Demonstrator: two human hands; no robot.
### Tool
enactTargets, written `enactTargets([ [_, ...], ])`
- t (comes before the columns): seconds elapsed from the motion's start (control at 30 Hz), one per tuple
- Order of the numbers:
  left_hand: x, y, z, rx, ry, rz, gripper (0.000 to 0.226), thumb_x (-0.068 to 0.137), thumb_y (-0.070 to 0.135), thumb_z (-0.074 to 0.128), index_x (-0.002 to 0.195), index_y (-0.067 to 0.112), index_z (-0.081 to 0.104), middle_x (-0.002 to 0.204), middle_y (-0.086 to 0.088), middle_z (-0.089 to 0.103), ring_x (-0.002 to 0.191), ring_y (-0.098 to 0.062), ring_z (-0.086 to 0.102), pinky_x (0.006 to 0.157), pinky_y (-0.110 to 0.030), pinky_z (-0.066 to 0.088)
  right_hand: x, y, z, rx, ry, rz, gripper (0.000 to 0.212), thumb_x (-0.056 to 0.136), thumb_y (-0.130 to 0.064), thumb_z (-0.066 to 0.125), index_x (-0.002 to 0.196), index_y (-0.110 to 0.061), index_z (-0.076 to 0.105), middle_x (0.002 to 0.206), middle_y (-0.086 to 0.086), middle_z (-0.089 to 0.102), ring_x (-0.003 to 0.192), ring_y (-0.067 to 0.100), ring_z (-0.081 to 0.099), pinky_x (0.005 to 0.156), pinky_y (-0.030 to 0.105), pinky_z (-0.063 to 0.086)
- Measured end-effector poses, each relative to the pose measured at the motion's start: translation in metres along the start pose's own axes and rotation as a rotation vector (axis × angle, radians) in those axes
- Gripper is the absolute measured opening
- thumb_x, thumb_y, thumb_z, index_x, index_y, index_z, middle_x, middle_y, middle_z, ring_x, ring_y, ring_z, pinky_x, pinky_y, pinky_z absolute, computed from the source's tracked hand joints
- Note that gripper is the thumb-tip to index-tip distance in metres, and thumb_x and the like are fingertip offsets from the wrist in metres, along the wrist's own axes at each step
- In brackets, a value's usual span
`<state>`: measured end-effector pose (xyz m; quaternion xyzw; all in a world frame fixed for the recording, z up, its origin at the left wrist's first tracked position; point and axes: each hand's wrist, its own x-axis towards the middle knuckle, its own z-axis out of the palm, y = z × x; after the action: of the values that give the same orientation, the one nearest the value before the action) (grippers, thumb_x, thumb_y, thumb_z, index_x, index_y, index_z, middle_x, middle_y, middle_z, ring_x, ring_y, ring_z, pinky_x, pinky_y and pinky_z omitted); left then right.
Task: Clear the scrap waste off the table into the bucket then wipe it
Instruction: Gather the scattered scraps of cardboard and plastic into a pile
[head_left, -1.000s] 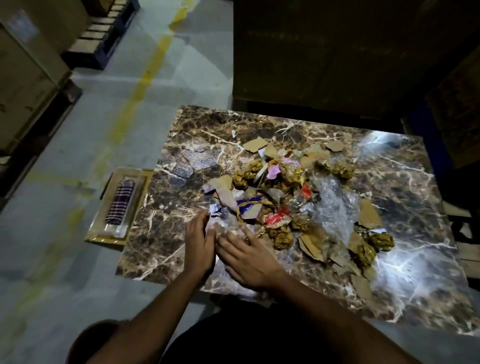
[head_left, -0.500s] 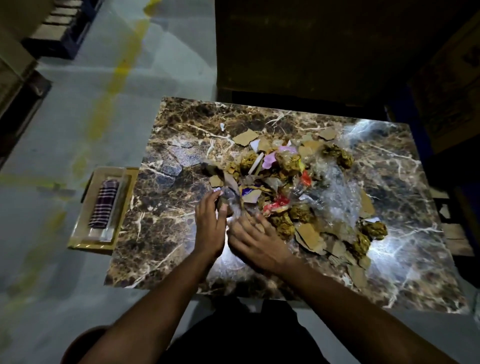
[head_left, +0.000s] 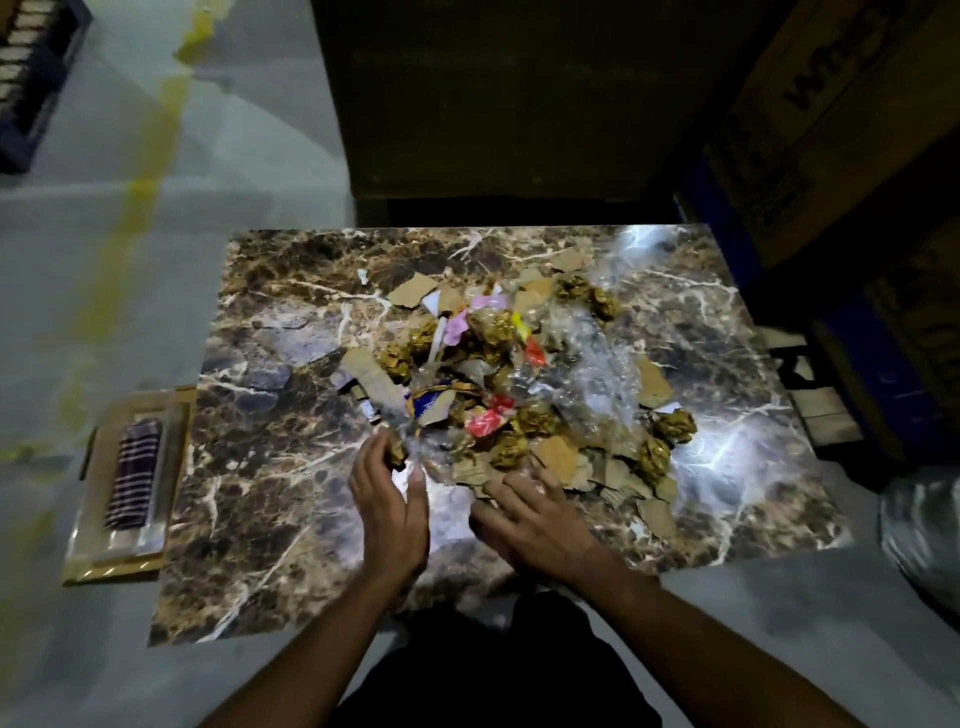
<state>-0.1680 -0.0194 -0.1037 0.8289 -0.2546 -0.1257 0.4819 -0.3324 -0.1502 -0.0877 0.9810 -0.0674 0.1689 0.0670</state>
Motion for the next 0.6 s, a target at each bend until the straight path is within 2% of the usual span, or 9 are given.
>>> enactTargets([
  [0.1,-0.013,0.002,0.017,0.064,0.048,-0.005,0.069,0.1,0.055,0.034,0.153,0.012,0.026,0.159,-0.008,0.023,0.145,-0.034,0.027,0.111,-0.064,0.031,-0.033,0.016,-0.011,0.112,0.092,0.424,0.025,0.09,-0.034,0.062,0.113,-0.021,0.064,0.122,0.005,0.058,0.112,0.028,0.054,0.097,0.045,0.037],
  [0.2,-0.026,0.011,0.032,0.145,0.067,-0.055,0.07,0.1,0.055,0.032,0.155,0.013,0.019,0.165,-0.011,0.016,0.151,-0.031,0.017,0.119,-0.059,0.018,-0.077,0.051,-0.016,0.139,0.116,1.04,0.035,0.094,-0.034,0.049,0.123,-0.015,0.053,0.129,0.015,0.054,0.12,0.036,0.05,0.103,0.052,0.037],
  [0.27,-0.034,0.014,0.042,0.196,0.077,-0.104,0.072,0.099,0.056,0.03,0.157,0.016,0.012,0.167,-0.006,0.01,0.153,-0.027,0.01,0.12,-0.055,0.01,-0.103,0.073,-0.011,0.137,0.043,1.364,0.048,0.098,-0.039,0.037,0.138,-0.013,0.046,0.142,0.018,0.048,0.131,0.04,0.045,0.11,0.055,0.034],
  [0.3,-0.039,0.015,0.049,0.216,0.079,-0.139,0.072,0.099,0.052,0.033,0.158,0.017,0.01,0.167,-0.006,0.009,0.154,-0.026,0.008,0.121,-0.055,0.009,-0.114,0.081,-0.006,0.145,-0.047,1.437,0.059,0.099,-0.044,0.03,0.148,-0.012,0.038,0.151,0.019,0.042,0.138,0.04,0.038,0.115,0.055,0.029],
  [0.37,-0.049,0.021,0.068,0.24,0.095,-0.196,0.074,0.097,0.044,0.039,0.159,0.014,0.01,0.167,-0.01,0.01,0.153,-0.029,0.009,0.121,-0.056,0.01,-0.13,0.087,0.007,0.166,-0.239,1.42,0.076,0.097,-0.054,0.016,0.159,-0.009,0.022,0.164,0.019,0.025,0.151,0.038,0.022,0.123,0.055,0.016],
  [0.5,-0.056,0.041,0.103,0.262,0.141,-0.256,0.076,0.097,0.044,0.036,0.158,0.005,0.014,0.165,-0.02,0.014,0.151,-0.036,0.013,0.121,-0.052,0.012,-0.101,0.089,0.024,0.27,-0.4,1.298,0.078,0.099,-0.05,0.009,0.16,-0.002,0.01,0.168,0.019,0.005,0.156,0.033,0.001,0.126,0.048,-0.003],
  [0.57,-0.055,0.05,0.115,0.306,0.178,-0.268,0.074,0.099,0.044,0.035,0.157,0.003,0.017,0.164,-0.023,0.015,0.15,-0.039,0.016,0.121,-0.051,0.012,-0.079,0.09,0.026,0.37,-0.415,1.202,0.077,0.098,-0.046,0.01,0.158,0.002,0.015,0.167,0.021,0.009,0.156,0.035,0.004,0.126,0.045,-0.003],
  [0.6,-0.054,0.052,0.118,0.324,0.206,-0.271,0.073,0.099,0.044,0.036,0.156,0.002,0.018,0.163,-0.025,0.017,0.15,-0.041,0.017,0.121,-0.052,0.012,-0.074,0.089,0.026,0.413,-0.376,1.165,0.073,0.1,-0.044,0.016,0.156,0.002,0.024,0.165,0.022,0.017,0.155,0.035,0.012,0.126,0.046,0.002],
])
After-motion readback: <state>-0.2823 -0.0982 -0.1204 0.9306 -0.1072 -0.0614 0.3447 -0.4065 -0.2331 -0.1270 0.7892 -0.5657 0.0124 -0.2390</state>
